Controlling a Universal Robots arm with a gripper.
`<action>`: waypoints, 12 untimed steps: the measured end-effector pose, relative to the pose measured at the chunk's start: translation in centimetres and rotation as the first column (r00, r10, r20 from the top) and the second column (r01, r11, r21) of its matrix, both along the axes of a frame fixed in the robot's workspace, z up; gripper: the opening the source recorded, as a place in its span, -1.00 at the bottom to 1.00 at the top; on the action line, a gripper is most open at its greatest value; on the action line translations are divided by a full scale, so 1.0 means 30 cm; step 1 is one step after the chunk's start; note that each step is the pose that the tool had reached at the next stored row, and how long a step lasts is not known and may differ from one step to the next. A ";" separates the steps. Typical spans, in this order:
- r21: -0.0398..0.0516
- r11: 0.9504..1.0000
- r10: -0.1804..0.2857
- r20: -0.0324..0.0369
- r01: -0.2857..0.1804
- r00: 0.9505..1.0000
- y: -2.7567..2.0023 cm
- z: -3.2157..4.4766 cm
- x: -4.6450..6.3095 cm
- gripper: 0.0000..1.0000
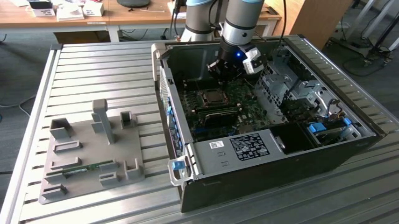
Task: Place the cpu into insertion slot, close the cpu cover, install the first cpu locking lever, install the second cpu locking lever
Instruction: 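Close the cpu cover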
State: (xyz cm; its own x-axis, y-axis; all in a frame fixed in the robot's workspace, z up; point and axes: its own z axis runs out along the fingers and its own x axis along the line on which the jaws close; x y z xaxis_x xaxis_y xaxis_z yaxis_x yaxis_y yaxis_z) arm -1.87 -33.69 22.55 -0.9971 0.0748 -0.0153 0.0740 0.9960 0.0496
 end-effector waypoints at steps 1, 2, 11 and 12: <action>0.000 1.000 0.003 0.004 -0.003 1.000 0.000 -0.002 -0.001 -0.79; 0.000 1.000 0.006 0.008 -0.006 1.000 0.000 -0.004 -0.004 -0.79; 0.000 1.000 0.011 0.012 -0.011 1.000 0.000 -0.006 -0.025 -0.79; 0.000 1.000 0.011 0.012 -0.011 1.000 0.000 -0.006 -0.027 -0.79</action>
